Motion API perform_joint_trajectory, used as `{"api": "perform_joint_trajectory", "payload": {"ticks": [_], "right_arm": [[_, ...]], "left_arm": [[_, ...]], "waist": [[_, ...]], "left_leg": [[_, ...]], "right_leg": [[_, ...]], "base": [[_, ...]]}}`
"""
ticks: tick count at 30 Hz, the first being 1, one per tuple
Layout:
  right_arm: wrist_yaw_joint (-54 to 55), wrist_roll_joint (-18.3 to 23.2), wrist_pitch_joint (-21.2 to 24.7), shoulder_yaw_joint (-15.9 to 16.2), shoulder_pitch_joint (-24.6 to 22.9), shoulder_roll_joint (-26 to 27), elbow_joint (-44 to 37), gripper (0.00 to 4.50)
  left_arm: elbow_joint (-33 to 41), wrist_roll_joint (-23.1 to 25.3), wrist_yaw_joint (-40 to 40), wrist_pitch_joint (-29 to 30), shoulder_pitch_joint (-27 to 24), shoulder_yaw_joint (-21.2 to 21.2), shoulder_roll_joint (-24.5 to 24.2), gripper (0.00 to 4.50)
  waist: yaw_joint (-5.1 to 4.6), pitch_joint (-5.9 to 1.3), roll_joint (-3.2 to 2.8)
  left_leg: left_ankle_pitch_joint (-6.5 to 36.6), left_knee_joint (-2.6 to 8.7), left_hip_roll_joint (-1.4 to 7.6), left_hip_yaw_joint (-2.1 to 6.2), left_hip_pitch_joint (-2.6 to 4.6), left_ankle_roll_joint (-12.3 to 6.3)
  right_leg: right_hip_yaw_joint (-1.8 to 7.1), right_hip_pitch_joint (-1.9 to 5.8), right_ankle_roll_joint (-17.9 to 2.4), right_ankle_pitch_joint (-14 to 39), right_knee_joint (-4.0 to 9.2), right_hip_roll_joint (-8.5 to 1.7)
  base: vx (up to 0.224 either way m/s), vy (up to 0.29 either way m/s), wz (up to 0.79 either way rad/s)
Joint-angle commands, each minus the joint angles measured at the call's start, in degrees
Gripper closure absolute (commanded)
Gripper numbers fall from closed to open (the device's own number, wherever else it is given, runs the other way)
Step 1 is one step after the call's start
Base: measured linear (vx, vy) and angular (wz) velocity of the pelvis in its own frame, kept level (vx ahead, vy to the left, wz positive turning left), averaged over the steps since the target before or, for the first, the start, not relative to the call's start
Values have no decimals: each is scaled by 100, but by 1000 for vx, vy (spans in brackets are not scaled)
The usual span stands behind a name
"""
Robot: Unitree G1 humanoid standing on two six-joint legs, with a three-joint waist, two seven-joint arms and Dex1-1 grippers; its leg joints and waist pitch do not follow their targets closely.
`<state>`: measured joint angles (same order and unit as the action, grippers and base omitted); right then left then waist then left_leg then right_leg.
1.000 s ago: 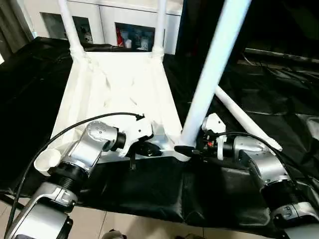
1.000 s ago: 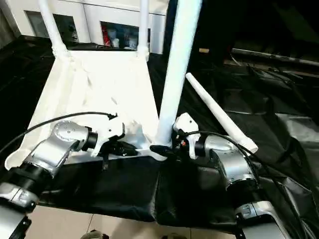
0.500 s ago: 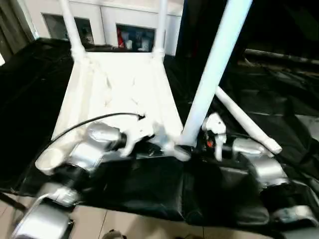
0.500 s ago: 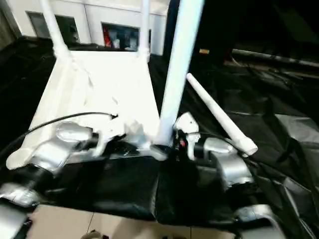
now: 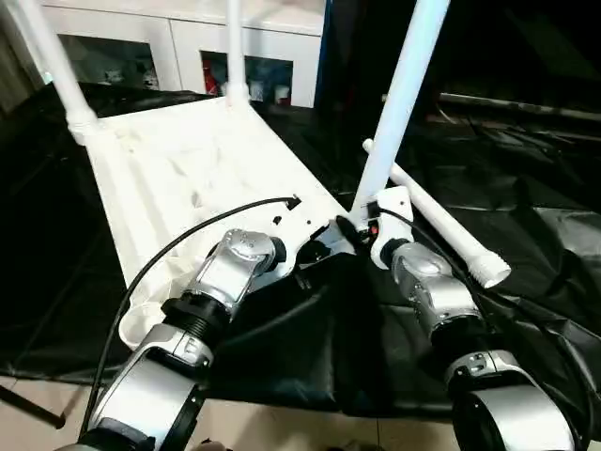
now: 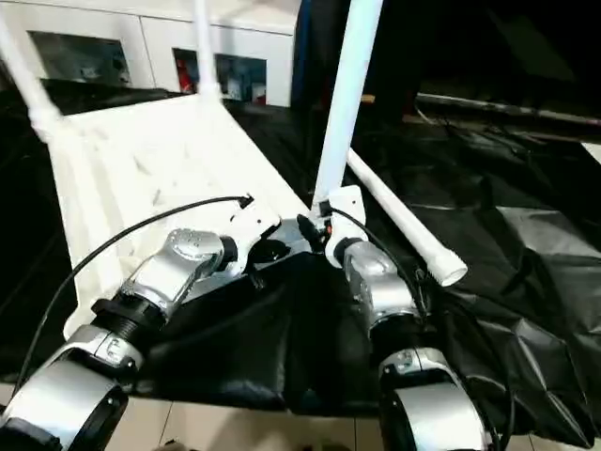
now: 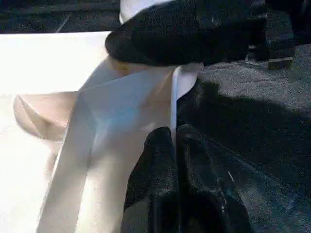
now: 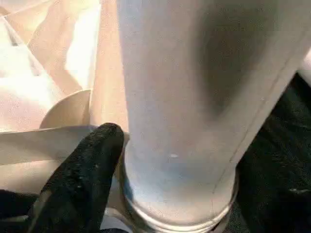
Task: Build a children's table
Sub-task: Rotate leg to tighten
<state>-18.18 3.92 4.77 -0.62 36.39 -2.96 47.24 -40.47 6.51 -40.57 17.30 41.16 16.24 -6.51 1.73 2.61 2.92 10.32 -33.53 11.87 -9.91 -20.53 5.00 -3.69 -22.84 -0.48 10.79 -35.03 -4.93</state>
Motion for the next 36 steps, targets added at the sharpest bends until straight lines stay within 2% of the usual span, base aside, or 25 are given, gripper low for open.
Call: {"api": "perform_joint_trajectory", "payload": {"ticks": [1, 2, 5, 7, 8, 9, 11, 13, 14, 15, 18, 19, 22, 27, 33, 35, 36], "right_arm": [[-449, -42, 122, 429, -87, 308, 266, 82], [-541, -69, 4, 475, -72, 250, 272, 73], [-1078, -12, -144, 511, -130, 26, 56, 73], [-1706, 40, -270, 587, -247, -263, -235, 73], [-1706, 40, -270, 587, -247, -263, -235, 73], [-2173, 134, -317, 587, -360, -511, -504, 73], [-2554, 199, -361, 604, -453, -755, -726, 73], [-2727, 202, -411, 624, -486, -865, -783, 73], [-3114, 216, -509, 696, -570, -1087, -924, 73], [-3336, 262, -480, 722, -615, -1194, -1013, 73], [-3910, 309, -436, 827, -746, -1461, -1246, 73], [-4005, 305, -429, 850, -778, -1509, -1301, 73], [-4236, 357, -374, 893, -864, -1601, -1457, 73], [-4419, 458, -322, 914, -932, -1619, -1582, 73], [-4563, 484, -255, 962, -981, -1605, -1668, 116], [-4585, 488, -233, 967, -1000, -1608, -1693, 145], [-4593, 497, -210, 958, -1009, -1605, -1709, 145]], "left_arm": [[-4, 20, 90, -130, 40, 57, 47, 450], [8, 1, -11, -213, 20, 70, -15, 450], [66, -28, -306, -319, -37, 75, -199, 450], [137, -50, -690, -507, -97, 110, -422, 450], [137, -50, -690, -507, -97, 110, -422, 450], [214, -102, -1033, -617, -157, 132, -615, 450], [304, -141, -1358, -615, -217, 173, -806, 450], [357, -152, -1534, -664, -257, 218, -903, 450], [526, -266, -1957, -801, -368, 271, -1081, 450], [639, -333, -2183, -836, -431, 300, -1174, 450], [970, -554, -2816, -843, -611, 331, -1393, 450], [1027, -585, -2908, -830, -640, 330, -1426, 450], [1108, -621, -3029, -780, -688, 331, -1496, 450], [1166, -644, -3119, -748, -745, 341, -1589, 450], [1220, -641, -3158, -725, -772, 317, -1628, 450], [1233, -638, -3150, -719, -778, 313, -1629, 450], [1227, -636, -3140, -723, -777, 309, -1626, 450]], "waist": [[11, -309, -19], [11, -311, 13], [6, -308, 3], [24, -307, 4], [28, -314, 10], [30, -316, 9], [58, -331, 5], [52, -336, -9], [49, -337, -13], [38, -358, -66], [46, -354, -60], [53, -355, -74], [94, -337, -71], [122, -328, -60], [127, -347, -59], [128, -353, -54], [129, -349, -57]], "left_leg": [[1569, 430, 95, 8, -3, -98], [1572, 431, 96, 9, -5, -109], [1564, 436, 94, 15, -29, -139], [1534, 428, 111, 1, -4, -218], [1460, 424, 106, 3, -17, -234], [1329, 425, 103, -3, -33, -261], [1204, 410, 118, -8, -17, -327], [977, 407, 129, -7, -29, -391], [973, 404, 127, -11, -27, -393], [918, 385, 135, -20, 1, -405], [828, 378, 134, -26, -6, -532], [831, 372, 140, -37, 19, -555], [974, 388, 156, -38, 32, -495], [1125, 401, 148, -29, 26, -317], [887, 380, 138, -32, 17, -374], [849, 376, 136, -30, 13, -384], [862, 377, 138, -32, 16, -386]], "right_leg": [[224, 225, -966, 1712, 512, -283], [222, 229, -956, 1754, 516, -287], [221, 244, -906, 1866, 522, -287], [234, 230, -935, 1742, 528, -288], [234, 246, -959, 1648, 512, -291], [236, 255, -1012, 1496, 490, -287], [236, 272, -1095, 1258, 461, -286], [231, 277, -1288, 762, 395, -279], [229, 276, -1323, 728, 395, -278], [238, 284, -1468, 346, 353, -262], [239, 307, -1623, 10, 320, -265], [241, 284, -1683, -22, 322, -265], [242, 281, -1665, 244, 337, -276], [247, 281, -1493, 628, 362, -279], [243, 291, -1540, 266, 322, -271], [242, 300, -1547, 239, 314, -274], [242, 294, -1548, 260, 320, -274]], "base": [[0, 0, 0], [0, 0, 0], [0, 0, 0], [0, 0, 0], [0, 0, 0], [0, 0, 0], [0, 0, 0], [0, 0, 0], [0, 0, 0], [0, 0, 0], [0, 0, 0], [0, 0, 0], [0, 0, 0], [0, 0, 0], [0, 0, 0], [0, 0, 0], [0, 0, 0]]}}
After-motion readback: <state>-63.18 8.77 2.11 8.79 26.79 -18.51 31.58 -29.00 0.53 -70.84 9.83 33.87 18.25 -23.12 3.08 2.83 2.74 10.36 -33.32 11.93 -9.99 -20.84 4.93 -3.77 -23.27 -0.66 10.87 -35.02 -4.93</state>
